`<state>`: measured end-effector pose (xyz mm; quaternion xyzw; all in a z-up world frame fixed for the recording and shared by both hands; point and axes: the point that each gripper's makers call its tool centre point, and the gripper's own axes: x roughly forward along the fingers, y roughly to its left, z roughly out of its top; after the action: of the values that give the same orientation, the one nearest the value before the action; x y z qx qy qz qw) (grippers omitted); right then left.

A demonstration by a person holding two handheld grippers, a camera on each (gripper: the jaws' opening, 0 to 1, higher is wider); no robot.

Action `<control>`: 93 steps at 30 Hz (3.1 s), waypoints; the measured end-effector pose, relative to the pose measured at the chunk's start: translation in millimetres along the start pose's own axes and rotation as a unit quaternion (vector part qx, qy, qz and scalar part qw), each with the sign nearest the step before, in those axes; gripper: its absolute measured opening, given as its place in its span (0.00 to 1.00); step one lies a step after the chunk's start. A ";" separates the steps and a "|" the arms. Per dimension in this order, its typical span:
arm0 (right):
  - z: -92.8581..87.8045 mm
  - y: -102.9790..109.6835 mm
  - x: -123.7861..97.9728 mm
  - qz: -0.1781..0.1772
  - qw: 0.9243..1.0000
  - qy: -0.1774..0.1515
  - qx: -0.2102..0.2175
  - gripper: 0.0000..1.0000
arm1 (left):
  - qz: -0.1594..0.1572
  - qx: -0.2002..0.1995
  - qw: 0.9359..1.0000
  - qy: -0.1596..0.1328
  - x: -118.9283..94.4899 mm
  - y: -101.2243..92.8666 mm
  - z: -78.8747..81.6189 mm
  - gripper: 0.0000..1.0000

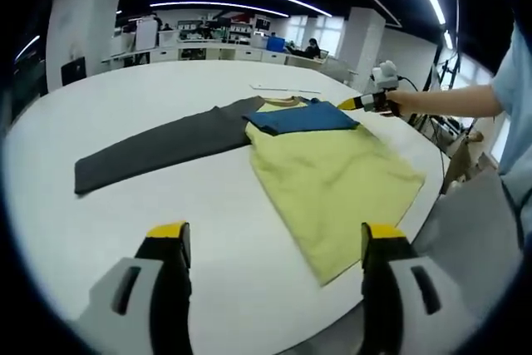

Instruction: Fold the garment on the visible template until the final outline fits inside the template.

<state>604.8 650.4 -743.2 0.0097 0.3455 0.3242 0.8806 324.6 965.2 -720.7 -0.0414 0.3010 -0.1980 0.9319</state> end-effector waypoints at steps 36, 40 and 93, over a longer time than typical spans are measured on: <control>-18.7 -18.9 -3.9 -0.008 0.998 -0.015 0.067 0.00 | 0.000 0.007 1.000 0.014 0.9 -1.3 -5.8 0.81; -19.2 -29.8 -8.8 -0.020 0.997 -0.017 0.067 0.00 | -0.001 0.007 1.000 0.016 1.0 -1.7 -6.5 0.81; -32.3 32.3 -66.5 0.075 0.990 -0.072 -0.097 1.00 | -0.016 -0.022 1.000 -0.011 1.5 1.2 3.4 0.82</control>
<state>530.1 630.9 -720.0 -0.0270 0.2467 0.4195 0.8732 328.0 965.7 -719.0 -0.0690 0.2940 -0.2056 0.9309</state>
